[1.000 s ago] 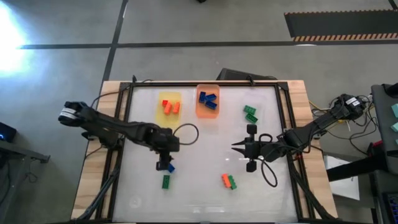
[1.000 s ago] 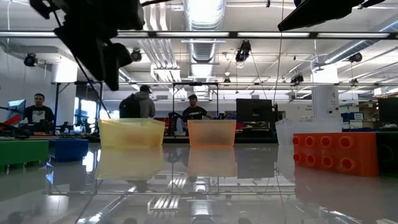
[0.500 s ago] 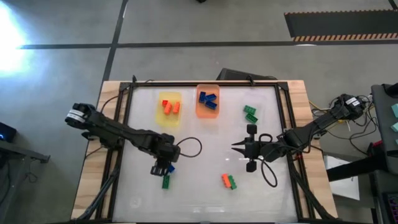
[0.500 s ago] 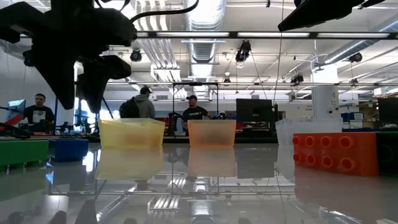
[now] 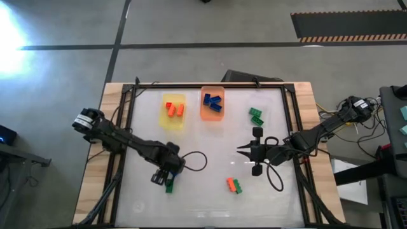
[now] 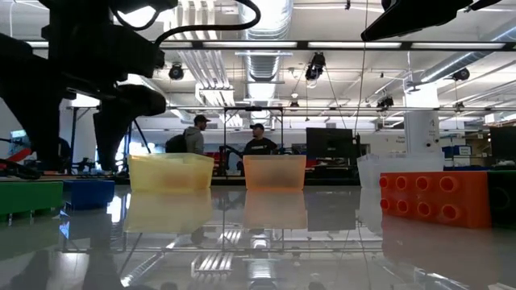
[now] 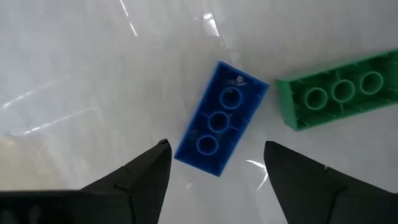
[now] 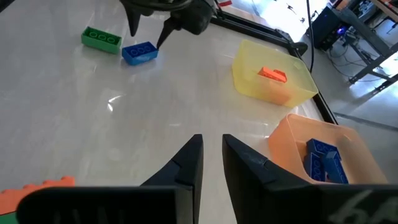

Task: Sort & place blocks by color
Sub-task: Put the blue game piece into the orange bin

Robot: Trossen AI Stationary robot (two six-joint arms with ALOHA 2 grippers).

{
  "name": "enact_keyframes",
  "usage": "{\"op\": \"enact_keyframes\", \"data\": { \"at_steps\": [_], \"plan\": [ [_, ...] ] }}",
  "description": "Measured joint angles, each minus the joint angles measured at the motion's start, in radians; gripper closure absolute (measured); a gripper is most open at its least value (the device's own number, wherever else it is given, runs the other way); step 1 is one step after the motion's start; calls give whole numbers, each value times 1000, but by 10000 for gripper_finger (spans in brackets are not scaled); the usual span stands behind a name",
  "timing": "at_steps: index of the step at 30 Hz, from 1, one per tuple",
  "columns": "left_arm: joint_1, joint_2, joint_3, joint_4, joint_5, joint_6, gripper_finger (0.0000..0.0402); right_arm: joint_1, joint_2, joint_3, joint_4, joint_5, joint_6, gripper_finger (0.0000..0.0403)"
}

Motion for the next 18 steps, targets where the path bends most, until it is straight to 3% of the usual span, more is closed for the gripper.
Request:
{"op": "enact_keyframes", "data": {
  "at_steps": [18],
  "plan": [
    [-3, 6, -41, 35, -42, 2, 152, 0, 0, 0, 0, 0, 0, 351]
  ]
}}
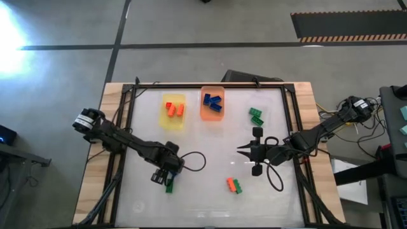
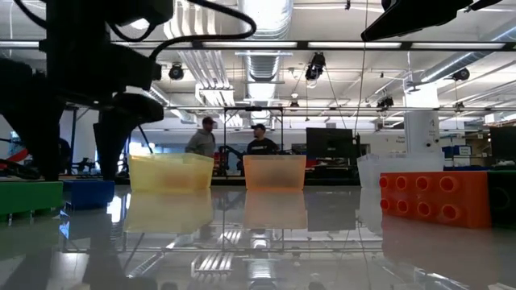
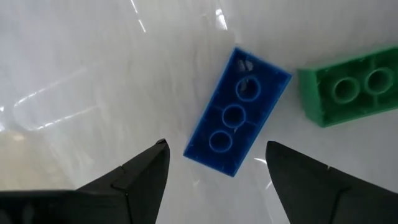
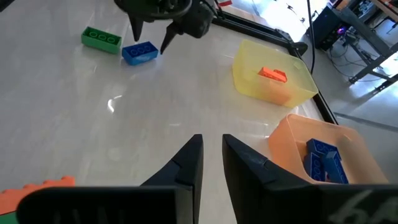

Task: Sort & place blocks by color
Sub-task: Put the blue game piece into the orange bin

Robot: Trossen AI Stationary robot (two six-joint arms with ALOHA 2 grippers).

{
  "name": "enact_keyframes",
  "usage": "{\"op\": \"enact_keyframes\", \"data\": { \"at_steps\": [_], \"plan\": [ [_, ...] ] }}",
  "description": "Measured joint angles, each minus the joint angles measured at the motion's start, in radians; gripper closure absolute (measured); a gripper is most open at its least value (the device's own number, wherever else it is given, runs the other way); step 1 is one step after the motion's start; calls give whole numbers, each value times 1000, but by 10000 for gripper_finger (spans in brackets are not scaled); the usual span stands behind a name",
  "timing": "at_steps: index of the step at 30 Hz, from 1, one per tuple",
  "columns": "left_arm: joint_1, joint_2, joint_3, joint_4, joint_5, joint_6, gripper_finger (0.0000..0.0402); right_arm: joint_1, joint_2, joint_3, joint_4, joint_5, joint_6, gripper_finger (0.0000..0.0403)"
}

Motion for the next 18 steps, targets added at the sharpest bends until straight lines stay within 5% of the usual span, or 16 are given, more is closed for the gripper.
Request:
{"op": "enact_keyframes", "data": {
  "at_steps": [18],
  "plan": [
    [-1, 0, -95, 166, 3, 54, 153, 0, 0, 0, 0, 0, 0, 351]
  ]
}}
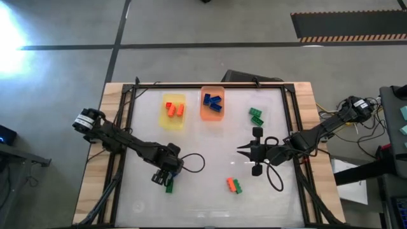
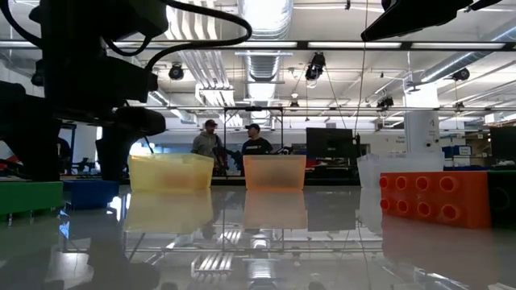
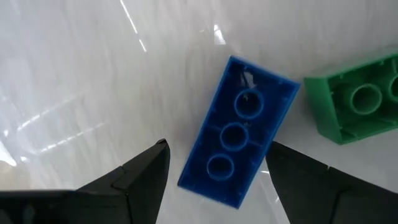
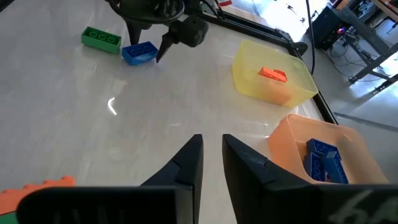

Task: Sort & place blocks by color
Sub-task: Put the blue game piece into the orange bin

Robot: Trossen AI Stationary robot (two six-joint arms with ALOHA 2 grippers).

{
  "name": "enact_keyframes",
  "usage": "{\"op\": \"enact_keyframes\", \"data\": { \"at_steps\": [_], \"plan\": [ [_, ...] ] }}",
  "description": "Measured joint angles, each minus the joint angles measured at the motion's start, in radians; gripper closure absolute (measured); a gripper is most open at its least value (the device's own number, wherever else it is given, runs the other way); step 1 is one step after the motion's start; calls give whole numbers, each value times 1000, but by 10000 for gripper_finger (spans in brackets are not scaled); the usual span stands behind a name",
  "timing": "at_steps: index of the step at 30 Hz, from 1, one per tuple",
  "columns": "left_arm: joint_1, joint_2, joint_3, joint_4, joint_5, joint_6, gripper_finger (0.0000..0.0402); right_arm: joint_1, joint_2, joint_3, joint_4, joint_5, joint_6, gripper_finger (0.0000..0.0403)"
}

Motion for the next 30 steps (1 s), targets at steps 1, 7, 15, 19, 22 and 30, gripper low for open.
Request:
{"op": "enact_keyframes", "data": {
  "at_steps": [1, 7, 15, 19, 22, 30],
  "plan": [
    [0, 0, 0, 6, 0, 2, 153, 0, 0, 0, 0, 0, 0, 351],
    [0, 0, 0, 5, -14, 3, 153, 0, 0, 0, 0, 0, 0, 351],
    [0, -1, 0, 3, -19, 4, 205, 0, 0, 0, 0, 0, 0, 351],
    [0, -2, -1, 0, -20, 4, 243, 0, 0, 0, 0, 0, 0, 351],
    [0, -3, -2, -2, -28, 3, 264, 0, 0, 0, 0, 0, 0, 351],
    [0, -44, 8, -11, -166, 3, 269, 0, 0, 0, 0, 0, 0, 351]
  ]
}}
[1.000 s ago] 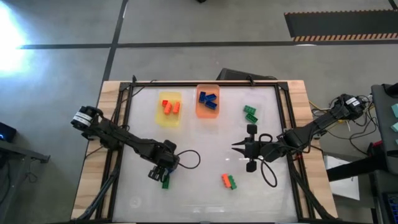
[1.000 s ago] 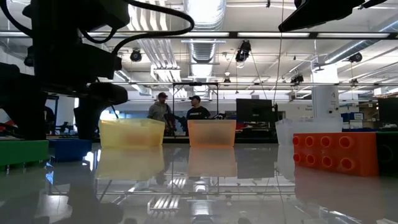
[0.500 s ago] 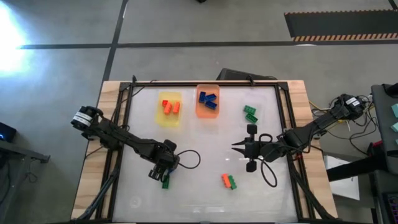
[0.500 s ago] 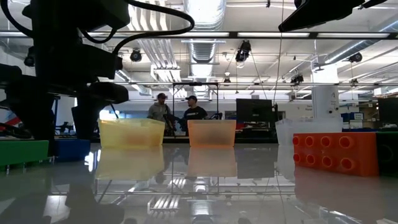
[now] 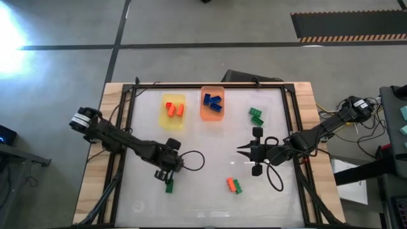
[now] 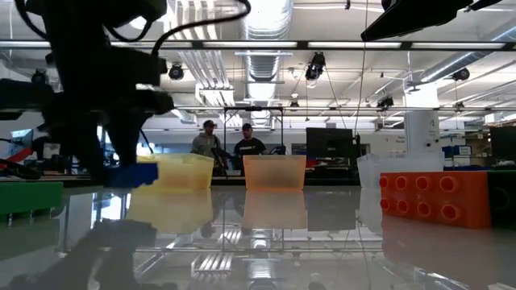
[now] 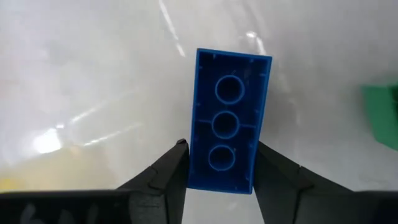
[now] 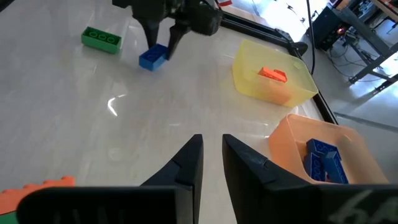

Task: Sort & place blocks by color
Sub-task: Put the blue game piece into the orange bin

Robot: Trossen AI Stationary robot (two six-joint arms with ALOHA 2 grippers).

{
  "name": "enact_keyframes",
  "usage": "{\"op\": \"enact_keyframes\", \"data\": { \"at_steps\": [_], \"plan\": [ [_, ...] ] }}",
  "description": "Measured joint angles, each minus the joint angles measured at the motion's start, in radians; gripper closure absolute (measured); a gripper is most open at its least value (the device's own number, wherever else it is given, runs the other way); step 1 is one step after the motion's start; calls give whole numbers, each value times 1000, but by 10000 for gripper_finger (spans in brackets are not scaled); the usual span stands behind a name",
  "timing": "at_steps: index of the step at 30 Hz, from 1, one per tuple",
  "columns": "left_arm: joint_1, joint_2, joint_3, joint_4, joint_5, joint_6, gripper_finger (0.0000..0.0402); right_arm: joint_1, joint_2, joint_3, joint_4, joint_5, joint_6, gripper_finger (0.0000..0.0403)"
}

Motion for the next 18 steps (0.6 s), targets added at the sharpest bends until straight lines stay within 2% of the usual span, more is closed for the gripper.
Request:
{"op": "enact_keyframes", "data": {
  "at_steps": [7, 12, 18],
  "plan": [
    [0, -62, 22, 84, -138, 1, 269, 0, 0, 0, 6, 0, -1, 351],
    [0, -116, 3, 289, -192, 41, 269, 0, 0, -13, 75, 0, -42, 351],
    [-1, -150, -19, 565, -231, 149, 269, 0, 16, -65, 271, -20, -164, 351]
  ]
}}
